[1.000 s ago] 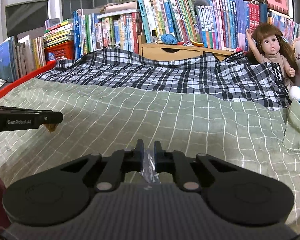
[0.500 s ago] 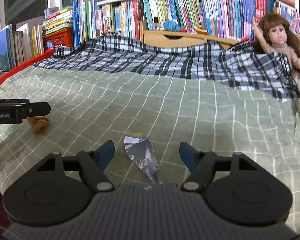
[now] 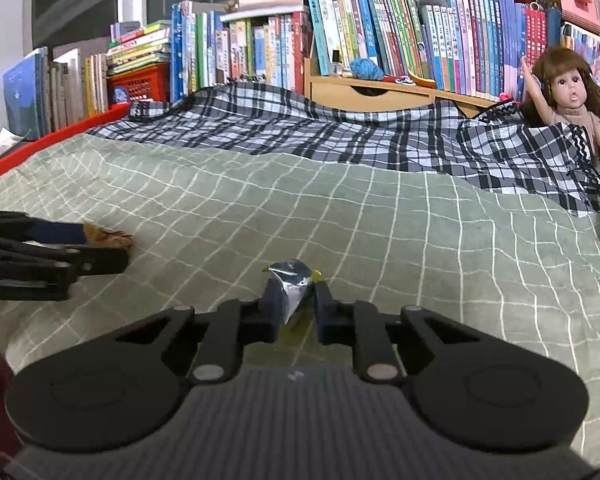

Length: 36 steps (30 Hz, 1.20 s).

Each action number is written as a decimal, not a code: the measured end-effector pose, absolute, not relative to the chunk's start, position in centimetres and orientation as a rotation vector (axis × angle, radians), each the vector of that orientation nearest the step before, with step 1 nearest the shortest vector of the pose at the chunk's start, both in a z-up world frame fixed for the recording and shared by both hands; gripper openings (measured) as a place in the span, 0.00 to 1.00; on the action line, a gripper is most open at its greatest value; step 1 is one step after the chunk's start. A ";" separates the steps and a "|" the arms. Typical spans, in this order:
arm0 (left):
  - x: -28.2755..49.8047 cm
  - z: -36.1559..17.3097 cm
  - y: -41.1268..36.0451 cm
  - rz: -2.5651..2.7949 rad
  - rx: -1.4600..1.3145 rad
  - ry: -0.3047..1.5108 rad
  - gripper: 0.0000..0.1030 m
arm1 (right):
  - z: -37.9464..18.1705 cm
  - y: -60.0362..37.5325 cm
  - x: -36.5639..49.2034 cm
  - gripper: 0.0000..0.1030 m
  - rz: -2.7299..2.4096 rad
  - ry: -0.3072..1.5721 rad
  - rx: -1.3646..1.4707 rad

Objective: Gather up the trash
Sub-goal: 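Carry the peel and wrapper down over the black bin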

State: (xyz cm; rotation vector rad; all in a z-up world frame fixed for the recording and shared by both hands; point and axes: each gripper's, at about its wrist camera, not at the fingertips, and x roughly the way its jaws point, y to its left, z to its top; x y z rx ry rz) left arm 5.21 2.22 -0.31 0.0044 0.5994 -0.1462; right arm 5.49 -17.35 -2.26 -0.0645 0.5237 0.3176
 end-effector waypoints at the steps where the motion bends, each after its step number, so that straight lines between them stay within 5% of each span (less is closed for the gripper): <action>1: 5.4 -0.5 2.1 -0.141 -0.004 0.612 0.29 | -2.2 -17.3 5.3 0.20 0.320 0.520 -0.065; 19: -1.4 2.2 0.5 -0.227 -0.024 0.570 0.23 | -1.7 -18.0 -2.6 0.20 0.410 0.510 0.013; 36: -10.3 -1.6 0.6 -0.318 -0.003 0.787 0.23 | -6.5 -18.1 -10.5 0.20 0.513 0.714 0.030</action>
